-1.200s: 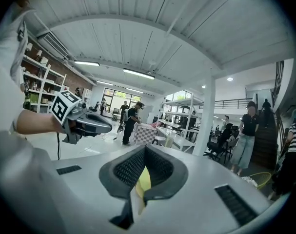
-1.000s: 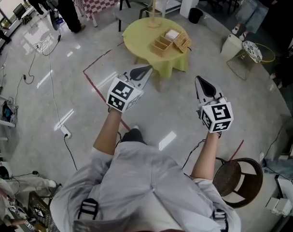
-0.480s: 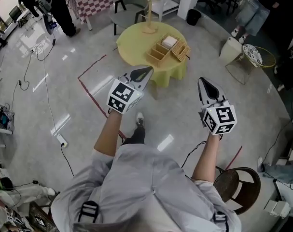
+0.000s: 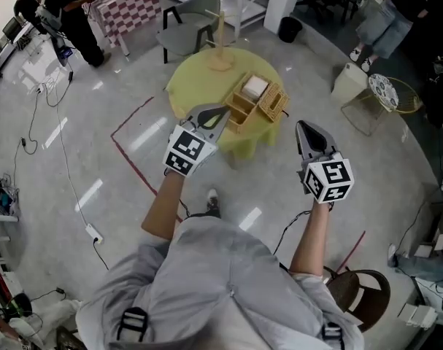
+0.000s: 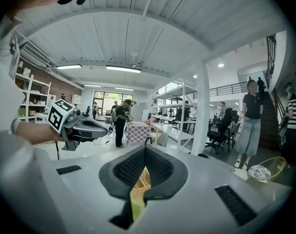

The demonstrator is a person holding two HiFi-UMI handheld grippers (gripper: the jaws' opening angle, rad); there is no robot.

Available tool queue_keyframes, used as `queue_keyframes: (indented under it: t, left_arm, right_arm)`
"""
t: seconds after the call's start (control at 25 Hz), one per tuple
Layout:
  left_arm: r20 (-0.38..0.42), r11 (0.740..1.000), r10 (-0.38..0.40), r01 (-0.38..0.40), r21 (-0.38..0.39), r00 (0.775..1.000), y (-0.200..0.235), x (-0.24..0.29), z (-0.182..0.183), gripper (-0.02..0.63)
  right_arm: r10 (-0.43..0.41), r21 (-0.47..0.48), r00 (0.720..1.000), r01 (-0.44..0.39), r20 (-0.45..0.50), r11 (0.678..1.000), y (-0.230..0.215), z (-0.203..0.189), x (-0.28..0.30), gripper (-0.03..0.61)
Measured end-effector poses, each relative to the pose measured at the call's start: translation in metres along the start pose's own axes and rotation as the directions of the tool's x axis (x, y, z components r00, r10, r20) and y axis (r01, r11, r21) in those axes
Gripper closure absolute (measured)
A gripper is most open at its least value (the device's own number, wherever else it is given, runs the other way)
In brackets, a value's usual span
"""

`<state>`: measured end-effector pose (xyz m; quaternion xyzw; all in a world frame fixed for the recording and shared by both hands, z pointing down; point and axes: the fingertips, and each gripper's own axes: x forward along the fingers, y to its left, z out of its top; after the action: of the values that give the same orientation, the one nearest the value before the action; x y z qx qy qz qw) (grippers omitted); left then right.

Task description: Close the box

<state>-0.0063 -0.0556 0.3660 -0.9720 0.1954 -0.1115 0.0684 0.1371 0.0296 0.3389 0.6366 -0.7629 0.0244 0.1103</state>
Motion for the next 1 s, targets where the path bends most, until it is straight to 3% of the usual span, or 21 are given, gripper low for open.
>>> queue_keyframes:
  t: [0.32,0.56,0.72,1.0]
  left_arm:
    - [-0.035,1.0,-0.01,0.009,-0.02,0.999,0.064,0.06,-0.024,0.586]
    - [-0.071,0.998,-0.046,0.043,-0.054,0.996,0.078,0.088,-0.051,0.586]
    - [-0.102,0.995,-0.057,0.048,-0.087,0.993,0.084,0.109,-0.066,0.586]
    - [-0.196,0.99,-0.057,0.03,-0.138,0.979,0.082,0.15,-0.101,0.586]
  right_arm:
    - [-0.062,0.023,0.996,0.064,-0.064,0.998,-0.044,-0.027,0.081,0.558]
    - [-0.106,0.03,0.985,0.111,-0.138,0.993,-0.067,-0.059,0.111,0.557]
    - [-0.102,0.041,0.976,0.112,-0.194,0.993,-0.087,-0.085,0.126,0.554]
    - [-0.016,0.055,0.94,0.037,-0.34,0.998,-0.118,-0.156,0.159,0.474]
